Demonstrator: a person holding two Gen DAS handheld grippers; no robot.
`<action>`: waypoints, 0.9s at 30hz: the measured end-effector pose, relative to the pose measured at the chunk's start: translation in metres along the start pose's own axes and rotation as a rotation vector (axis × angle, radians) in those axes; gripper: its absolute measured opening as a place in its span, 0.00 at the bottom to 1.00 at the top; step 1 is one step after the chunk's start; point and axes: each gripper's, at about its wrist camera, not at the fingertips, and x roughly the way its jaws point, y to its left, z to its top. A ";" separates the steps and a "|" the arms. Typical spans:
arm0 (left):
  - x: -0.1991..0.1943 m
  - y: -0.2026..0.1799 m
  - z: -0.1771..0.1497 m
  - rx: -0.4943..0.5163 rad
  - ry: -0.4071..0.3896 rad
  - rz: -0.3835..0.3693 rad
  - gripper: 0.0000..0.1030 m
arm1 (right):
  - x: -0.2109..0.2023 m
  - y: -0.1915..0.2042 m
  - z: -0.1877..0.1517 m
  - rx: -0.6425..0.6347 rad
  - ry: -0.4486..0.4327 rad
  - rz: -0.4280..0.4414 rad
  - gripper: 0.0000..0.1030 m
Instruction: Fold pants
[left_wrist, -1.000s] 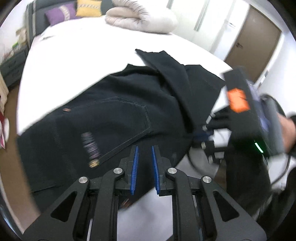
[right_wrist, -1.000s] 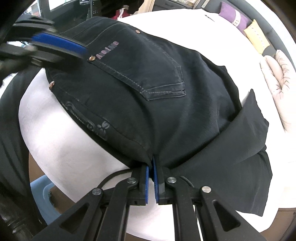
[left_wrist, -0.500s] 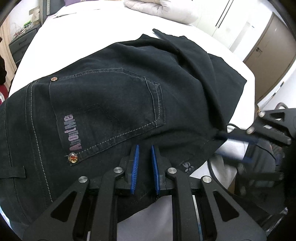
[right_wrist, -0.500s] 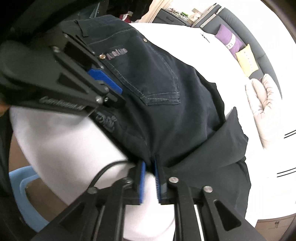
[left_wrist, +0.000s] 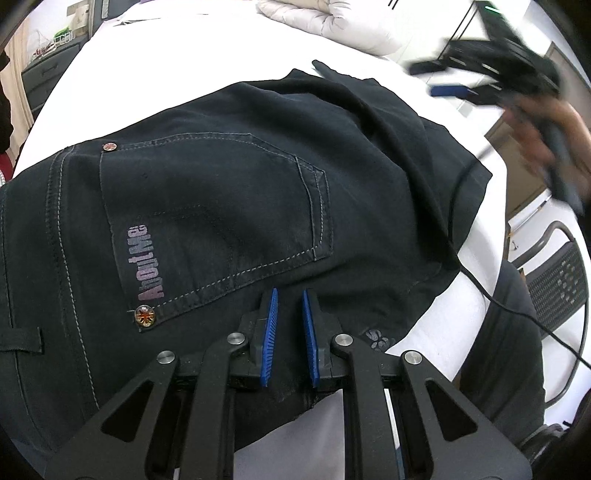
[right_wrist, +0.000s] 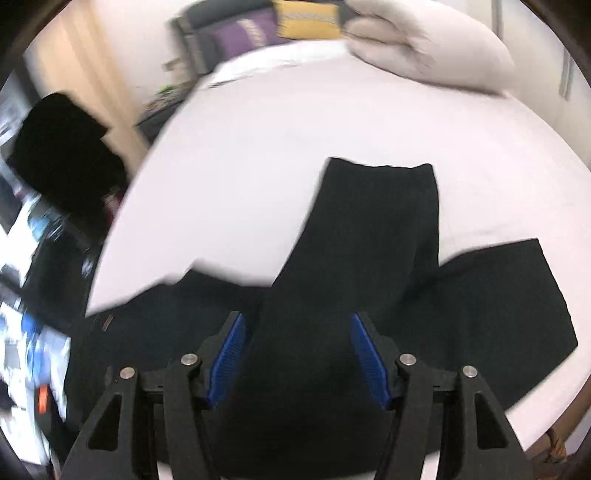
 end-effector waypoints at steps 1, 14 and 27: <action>0.000 0.000 0.000 -0.002 0.001 -0.001 0.13 | 0.012 0.002 0.012 0.001 -0.002 -0.030 0.62; 0.001 0.011 0.003 -0.024 0.010 -0.037 0.13 | 0.157 -0.007 0.088 0.093 0.103 -0.304 0.62; 0.000 0.009 0.006 -0.010 0.021 -0.018 0.13 | 0.053 -0.061 0.071 0.194 -0.135 -0.087 0.06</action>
